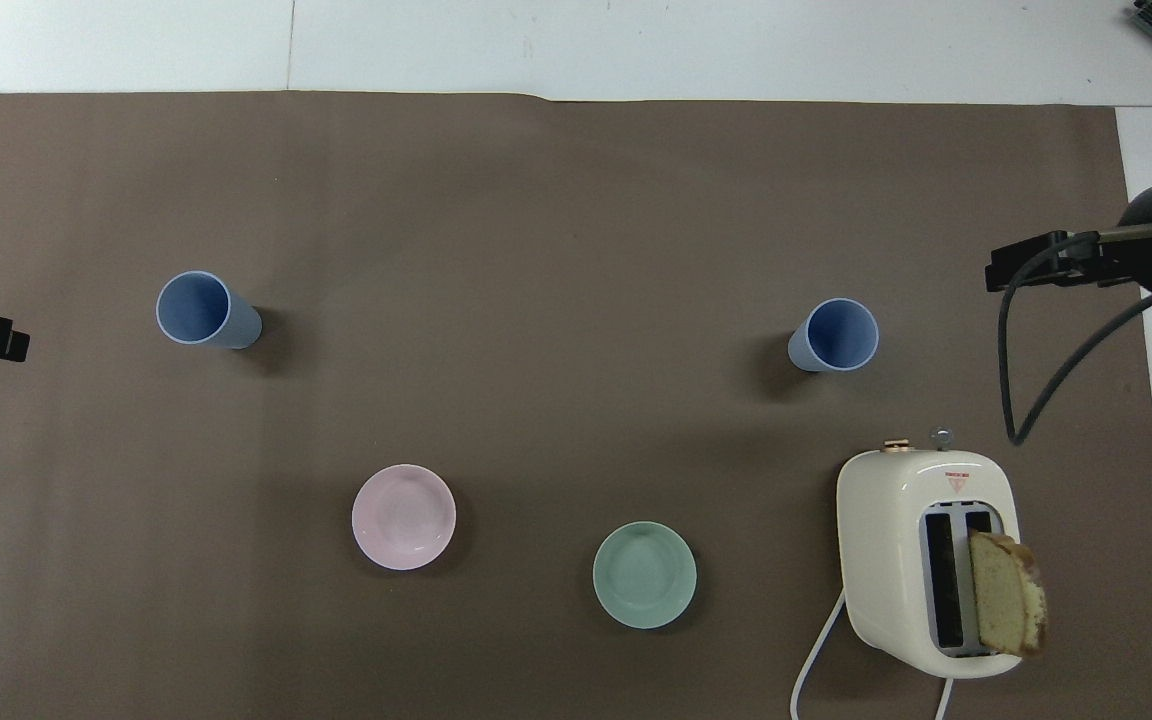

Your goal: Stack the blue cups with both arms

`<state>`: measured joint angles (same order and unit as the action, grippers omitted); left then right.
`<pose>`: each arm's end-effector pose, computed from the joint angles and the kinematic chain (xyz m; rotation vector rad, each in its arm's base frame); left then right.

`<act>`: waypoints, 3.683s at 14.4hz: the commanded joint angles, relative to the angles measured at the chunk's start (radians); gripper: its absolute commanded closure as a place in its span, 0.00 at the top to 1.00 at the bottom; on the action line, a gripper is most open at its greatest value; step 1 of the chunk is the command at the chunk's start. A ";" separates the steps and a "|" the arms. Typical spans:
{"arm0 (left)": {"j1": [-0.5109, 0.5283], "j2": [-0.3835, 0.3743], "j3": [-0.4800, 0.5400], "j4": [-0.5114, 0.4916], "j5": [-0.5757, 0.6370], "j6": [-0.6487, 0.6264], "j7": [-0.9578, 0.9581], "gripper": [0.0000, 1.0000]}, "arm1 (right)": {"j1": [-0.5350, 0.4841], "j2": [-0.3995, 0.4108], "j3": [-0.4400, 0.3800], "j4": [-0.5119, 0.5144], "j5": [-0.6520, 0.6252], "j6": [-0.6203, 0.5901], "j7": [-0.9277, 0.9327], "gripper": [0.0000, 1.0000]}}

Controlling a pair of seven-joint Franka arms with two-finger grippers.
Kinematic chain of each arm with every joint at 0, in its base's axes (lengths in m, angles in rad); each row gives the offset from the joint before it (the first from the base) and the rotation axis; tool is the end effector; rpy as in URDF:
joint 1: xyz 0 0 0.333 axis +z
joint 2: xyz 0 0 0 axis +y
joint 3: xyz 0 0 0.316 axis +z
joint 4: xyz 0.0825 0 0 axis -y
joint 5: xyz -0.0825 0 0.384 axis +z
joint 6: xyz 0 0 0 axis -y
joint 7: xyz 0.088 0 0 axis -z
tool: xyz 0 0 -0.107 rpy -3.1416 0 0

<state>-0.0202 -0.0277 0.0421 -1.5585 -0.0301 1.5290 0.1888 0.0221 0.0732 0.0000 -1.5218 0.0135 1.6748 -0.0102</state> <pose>0.5419 0.0089 0.6418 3.0993 -0.2612 0.0023 0.5874 0.0143 0.6157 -3.1248 -0.0491 -0.1246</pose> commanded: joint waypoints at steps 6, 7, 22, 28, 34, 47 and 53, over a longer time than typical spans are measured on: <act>-0.001 0.000 -0.001 0.017 0.010 -0.009 0.003 1.00 | -0.011 -0.038 0.000 -0.061 0.014 0.016 -0.019 1.00; -0.001 0.000 -0.001 0.017 0.010 -0.009 0.006 1.00 | -0.011 -0.038 0.000 -0.060 0.016 0.008 -0.019 1.00; -0.001 0.000 -0.001 0.015 0.010 -0.012 0.012 1.00 | -0.011 -0.039 0.000 -0.063 0.014 0.002 -0.022 1.00; -0.001 0.000 -0.001 0.014 0.010 0.008 0.015 1.00 | -0.011 -0.041 0.000 -0.063 0.014 -0.001 -0.022 1.00; -0.003 0.002 -0.001 0.012 0.010 0.040 0.015 1.00 | -0.011 -0.041 0.000 -0.063 0.016 -0.001 -0.021 1.00; -0.003 0.002 -0.001 0.011 0.010 0.040 0.017 1.00 | -0.011 -0.047 0.000 -0.074 0.014 -0.001 -0.021 1.00; -0.003 0.000 -0.001 0.011 0.010 0.037 0.018 1.00 | -0.013 -0.047 0.000 -0.074 0.016 -0.003 -0.021 1.00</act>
<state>-0.0201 -0.0276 0.0401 -1.5574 -0.0301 1.5697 0.1951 0.0197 0.0564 -0.0011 -1.5618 0.0135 1.6724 -0.0102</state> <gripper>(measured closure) 0.000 0.000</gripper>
